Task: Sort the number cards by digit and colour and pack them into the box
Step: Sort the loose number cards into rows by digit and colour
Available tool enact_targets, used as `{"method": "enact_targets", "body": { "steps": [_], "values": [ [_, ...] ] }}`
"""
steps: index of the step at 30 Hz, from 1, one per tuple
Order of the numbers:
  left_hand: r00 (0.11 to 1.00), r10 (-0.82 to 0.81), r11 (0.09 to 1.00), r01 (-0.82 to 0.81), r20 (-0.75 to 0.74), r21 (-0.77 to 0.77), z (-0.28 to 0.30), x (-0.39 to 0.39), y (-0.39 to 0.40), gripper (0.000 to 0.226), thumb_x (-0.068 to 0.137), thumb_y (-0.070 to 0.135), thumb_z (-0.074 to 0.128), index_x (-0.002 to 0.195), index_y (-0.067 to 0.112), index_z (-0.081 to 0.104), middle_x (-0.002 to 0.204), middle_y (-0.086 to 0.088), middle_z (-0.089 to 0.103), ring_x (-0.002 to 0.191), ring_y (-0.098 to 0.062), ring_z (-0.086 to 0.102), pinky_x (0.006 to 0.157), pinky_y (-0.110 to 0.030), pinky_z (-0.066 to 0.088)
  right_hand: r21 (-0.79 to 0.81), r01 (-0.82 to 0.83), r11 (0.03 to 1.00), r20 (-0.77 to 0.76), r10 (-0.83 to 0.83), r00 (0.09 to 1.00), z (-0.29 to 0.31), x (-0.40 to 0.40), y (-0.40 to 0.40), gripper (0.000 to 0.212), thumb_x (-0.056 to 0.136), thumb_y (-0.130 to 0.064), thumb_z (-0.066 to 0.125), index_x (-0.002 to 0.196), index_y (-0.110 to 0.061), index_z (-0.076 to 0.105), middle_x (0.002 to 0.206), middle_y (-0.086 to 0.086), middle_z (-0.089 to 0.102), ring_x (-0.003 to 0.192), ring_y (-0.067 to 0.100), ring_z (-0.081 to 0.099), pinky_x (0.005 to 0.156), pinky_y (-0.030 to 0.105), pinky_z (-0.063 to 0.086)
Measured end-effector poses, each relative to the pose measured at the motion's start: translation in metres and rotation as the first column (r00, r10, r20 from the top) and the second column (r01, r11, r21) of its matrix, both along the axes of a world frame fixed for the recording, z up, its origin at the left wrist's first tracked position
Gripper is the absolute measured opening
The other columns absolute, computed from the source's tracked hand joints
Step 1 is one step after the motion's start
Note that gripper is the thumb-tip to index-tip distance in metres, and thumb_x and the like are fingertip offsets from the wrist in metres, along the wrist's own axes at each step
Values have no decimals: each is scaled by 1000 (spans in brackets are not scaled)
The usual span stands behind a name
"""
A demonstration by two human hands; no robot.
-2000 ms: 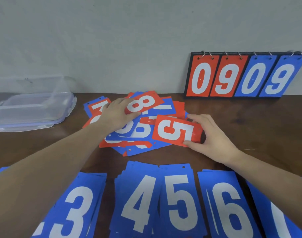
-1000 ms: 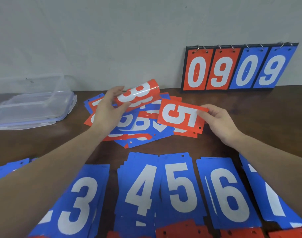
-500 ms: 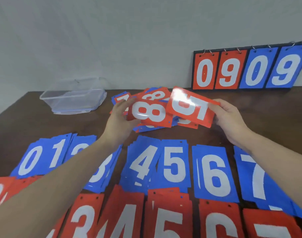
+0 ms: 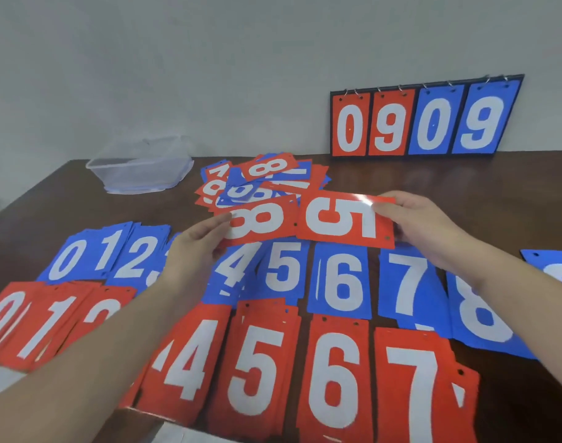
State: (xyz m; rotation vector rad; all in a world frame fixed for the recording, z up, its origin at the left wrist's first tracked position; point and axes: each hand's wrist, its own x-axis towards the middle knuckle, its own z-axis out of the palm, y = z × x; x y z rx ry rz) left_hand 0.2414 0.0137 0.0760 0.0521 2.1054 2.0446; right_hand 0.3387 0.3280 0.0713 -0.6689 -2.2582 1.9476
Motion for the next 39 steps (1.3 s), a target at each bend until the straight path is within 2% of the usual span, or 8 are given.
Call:
{"method": "enact_targets", "body": {
  "steps": [7, 11, 15, 22, 29, 33, 36, 39],
  "values": [
    [998, 58, 992, -60, 21, 109, -5, 49, -18, 57, 92, -7, 61, 134, 30, 53, 117, -11, 71, 100, -23, 74, 74, -26, 60, 26, -215, 976, 86, 212, 973, 3, 27, 0, 16, 98, -21, 63, 114, -24, 63, 97, 0, 78, 89, 17, 76, 82, 34, 60],
    [996, 50, 991, -58, 69, 118, -10, 73, -34, 69, 90, -8, 64, 142, 35, 48, 119, -10, 72, 102, -30, 73, 86, -43, 61, 88, -302, 949, 97, 294, 951, -1, 41, -1, 23, 97, -8, 60, 114, -23, 59, 102, 5, 75, 86, 15, 73, 76, 29, 60],
    [983, 132, 981, -148, 127, 128, -13, 84, -53, 54, 90, -5, 64, 135, 26, 59, 127, -6, 68, 104, -29, 72, 89, -49, 58, 138, -361, 922, 134, 344, 929, 1, 51, -6, 17, 100, -13, 55, 111, -22, 66, 76, 8, 62, 59, 15, 52, 48, 23, 40],
    [955, 210, 959, -242, 208, 144, -12, 93, -88, 21, 101, 14, 57, 121, 19, 63, 111, -5, 76, 102, -26, 74, 85, -43, 59, 76, -340, 937, 148, 327, 933, 1, 42, -53, 20, 106, -21, 46, 115, -12, 62, 54, 2, 47, 42, 9, 31, 38, 20, 20],
    [967, 198, 972, -215, 160, 95, -11, 92, -147, 15, 98, 15, 63, 112, 12, 62, 102, 6, 77, 96, -20, 75, 84, -44, 60, 124, -387, 914, 217, 355, 909, 6, 25, -121, 17, 104, -31, 53, 102, -16, 61, 51, -1, 50, 40, 11, 33, 41, 22, 21],
    [968, 195, 971, -213, 156, 111, -14, 86, -169, 12, 98, 19, 63, 100, 16, 52, 99, 2, 77, 101, -28, 73, 100, -52, 53, 140, -414, 899, 257, 371, 892, 14, 20, -145, 17, 105, -22, 50, 91, -15, 56, 65, 6, 52, 42, 6, 46, 40, 17, 37],
    [972, 185, 974, -202, 147, 107, -16, 80, -178, 8, 98, 22, 63, 99, 19, 56, 94, 8, 77, 94, -22, 75, 99, -50, 54, 261, -579, 773, 387, 466, 796, 13, 19, -156, 14, 104, -26, 54, 100, -17, 63, 90, 9, 69, 78, 22, 65, 79, 35, 54],
    [980, 164, 983, -172, 115, 65, -18, 77, -183, 7, 97, 23, 65, 103, 21, 63, 84, 13, 75, 94, -26, 70, 97, -49, 55, 538, -664, 519, 487, 452, 747, 11, 16, -173, 13, 102, -33, 56, 96, -24, 64, 90, -6, 66, 84, 14, 62, 78, 27, 48]
  ]
}}
